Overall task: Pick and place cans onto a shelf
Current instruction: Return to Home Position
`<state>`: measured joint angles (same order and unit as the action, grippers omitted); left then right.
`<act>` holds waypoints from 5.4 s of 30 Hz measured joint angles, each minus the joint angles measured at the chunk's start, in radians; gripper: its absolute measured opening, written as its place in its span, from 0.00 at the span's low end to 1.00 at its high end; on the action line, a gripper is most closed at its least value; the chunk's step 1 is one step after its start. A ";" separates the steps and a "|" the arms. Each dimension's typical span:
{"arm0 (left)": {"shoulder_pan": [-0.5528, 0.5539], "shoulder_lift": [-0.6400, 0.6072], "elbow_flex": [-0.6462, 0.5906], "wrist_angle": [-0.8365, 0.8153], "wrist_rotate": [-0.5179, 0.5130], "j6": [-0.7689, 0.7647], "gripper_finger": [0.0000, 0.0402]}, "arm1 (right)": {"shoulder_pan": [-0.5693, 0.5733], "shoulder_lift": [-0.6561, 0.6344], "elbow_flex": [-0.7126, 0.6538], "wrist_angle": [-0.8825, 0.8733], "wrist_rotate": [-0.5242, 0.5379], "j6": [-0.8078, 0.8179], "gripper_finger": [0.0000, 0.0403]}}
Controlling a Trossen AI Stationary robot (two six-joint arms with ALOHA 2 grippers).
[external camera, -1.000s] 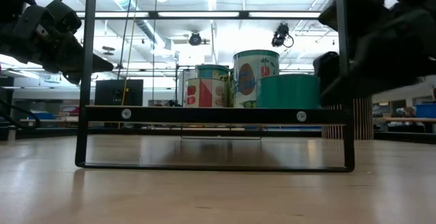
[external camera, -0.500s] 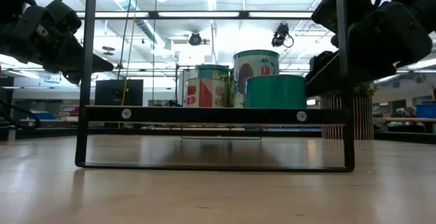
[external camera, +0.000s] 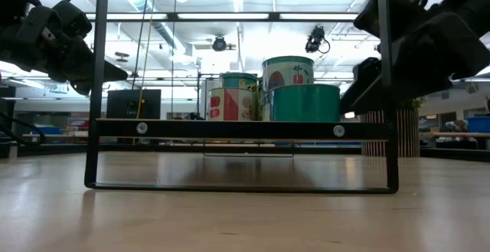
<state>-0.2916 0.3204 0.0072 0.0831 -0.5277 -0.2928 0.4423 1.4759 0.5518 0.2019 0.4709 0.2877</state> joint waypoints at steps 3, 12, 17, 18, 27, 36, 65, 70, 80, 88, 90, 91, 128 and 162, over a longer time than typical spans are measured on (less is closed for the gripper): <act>0.000 0.000 0.000 0.000 0.000 0.007 0.01 | 0.001 -0.051 0.000 -0.070 -0.001 -0.011 0.99; 0.000 0.000 0.000 0.003 0.000 0.017 0.01 | -0.012 -0.242 -0.020 -0.182 0.039 -0.120 0.99; 0.000 0.000 0.000 0.005 0.006 -0.010 0.01 | -0.030 -0.380 -0.124 -0.166 0.044 -0.120 0.98; 0.000 0.000 0.000 0.006 0.008 -0.011 0.01 | -0.033 -0.409 -0.152 -0.148 0.047 -0.111 0.97; 0.000 -0.003 0.000 0.143 0.012 0.125 0.01 | -0.041 -0.643 -0.328 0.016 0.095 -0.144 0.95; 0.020 -0.099 0.000 0.121 0.085 0.178 0.01 | -0.104 -0.850 -0.385 0.025 -0.002 -0.248 0.95; 0.020 -0.315 0.000 -0.015 0.153 0.342 0.01 | -0.480 -1.201 -0.435 0.006 -0.396 -0.419 0.95; 0.020 -0.308 0.000 -0.011 0.155 0.302 0.02 | -0.522 -1.279 -0.435 -0.005 -0.389 -0.445 0.95; 0.019 -0.308 0.000 0.015 0.156 0.304 0.04 | -0.531 -1.459 -0.435 -0.155 -0.376 -0.370 0.95; 0.020 -0.308 0.000 0.021 0.156 0.304 0.05 | -0.531 -1.472 -0.434 -0.183 -0.279 -0.358 0.95; 0.020 -0.308 0.000 0.021 0.156 0.304 0.05 | -0.531 -1.472 -0.452 -0.156 -0.279 -0.332 0.95; 0.020 -0.308 0.000 0.021 0.156 0.304 0.05 | -0.531 -1.472 -0.472 -0.130 -0.278 -0.319 0.95; 0.020 -0.308 0.000 0.017 0.156 0.304 0.06 | -0.531 -1.468 -0.545 -0.099 -0.211 -0.414 0.95; 0.020 -0.308 0.000 0.017 0.156 0.304 0.06 | -0.531 -1.468 -0.545 -0.099 -0.211 -0.414 0.95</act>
<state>-0.2718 0.0128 0.0074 0.1001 -0.3721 0.0113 -0.0883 0.0082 0.0067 0.1028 0.2601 -0.1265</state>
